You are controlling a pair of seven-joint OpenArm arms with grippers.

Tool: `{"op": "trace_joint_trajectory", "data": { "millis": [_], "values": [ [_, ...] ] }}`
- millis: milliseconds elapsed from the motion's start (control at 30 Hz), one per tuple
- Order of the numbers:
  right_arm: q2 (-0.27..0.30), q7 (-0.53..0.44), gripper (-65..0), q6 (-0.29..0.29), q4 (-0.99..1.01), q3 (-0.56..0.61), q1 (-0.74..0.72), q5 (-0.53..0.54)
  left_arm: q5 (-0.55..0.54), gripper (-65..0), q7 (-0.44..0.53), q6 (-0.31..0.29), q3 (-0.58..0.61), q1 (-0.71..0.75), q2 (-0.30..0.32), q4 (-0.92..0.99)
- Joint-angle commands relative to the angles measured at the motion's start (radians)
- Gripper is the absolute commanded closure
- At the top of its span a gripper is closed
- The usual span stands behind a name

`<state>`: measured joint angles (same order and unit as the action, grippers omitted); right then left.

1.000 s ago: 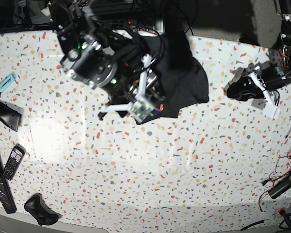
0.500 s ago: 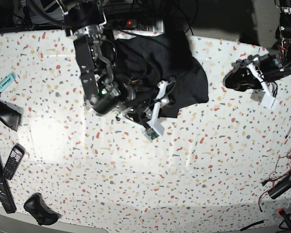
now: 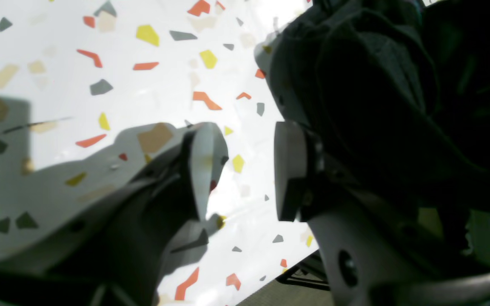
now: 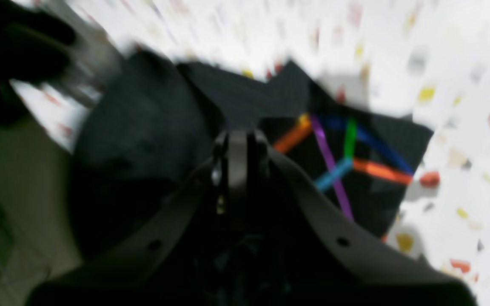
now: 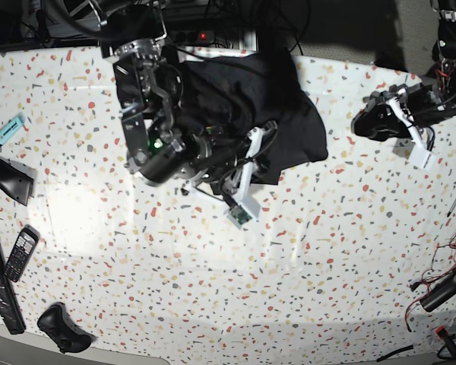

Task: Fold the T-shirt properly
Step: 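Lower the shirt and open the right gripper, leaving the print facing up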

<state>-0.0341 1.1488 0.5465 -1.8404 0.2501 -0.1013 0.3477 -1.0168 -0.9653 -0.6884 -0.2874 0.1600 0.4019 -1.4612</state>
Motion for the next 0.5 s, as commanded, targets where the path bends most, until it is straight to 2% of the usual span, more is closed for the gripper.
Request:
{"op": "trace_joint_trajectory", "data": {
  "millis": [0, 200, 467],
  "values": [
    [-0.007, -0.017, 0.0, 0.007, -0.042, 0.006, 0.0, 0.024, -0.019, -23.2, 0.02, -0.01, -0.006, -0.011, 0.014, -0.015],
    [0.013, -0.017, 0.0, 0.007, -0.206, 0.111, 0.14, 0.023, 0.078, -23.2, 0.079, -0.01, -0.006, -0.011, 0.014, -0.015],
    [0.035, -0.018, 0.0, 0.006, -0.377, 0.305, 0.344, -0.037, 0.077, -23.2, 0.08, -0.01, -0.006, -0.011, 0.014, -0.015]
  ]
}}
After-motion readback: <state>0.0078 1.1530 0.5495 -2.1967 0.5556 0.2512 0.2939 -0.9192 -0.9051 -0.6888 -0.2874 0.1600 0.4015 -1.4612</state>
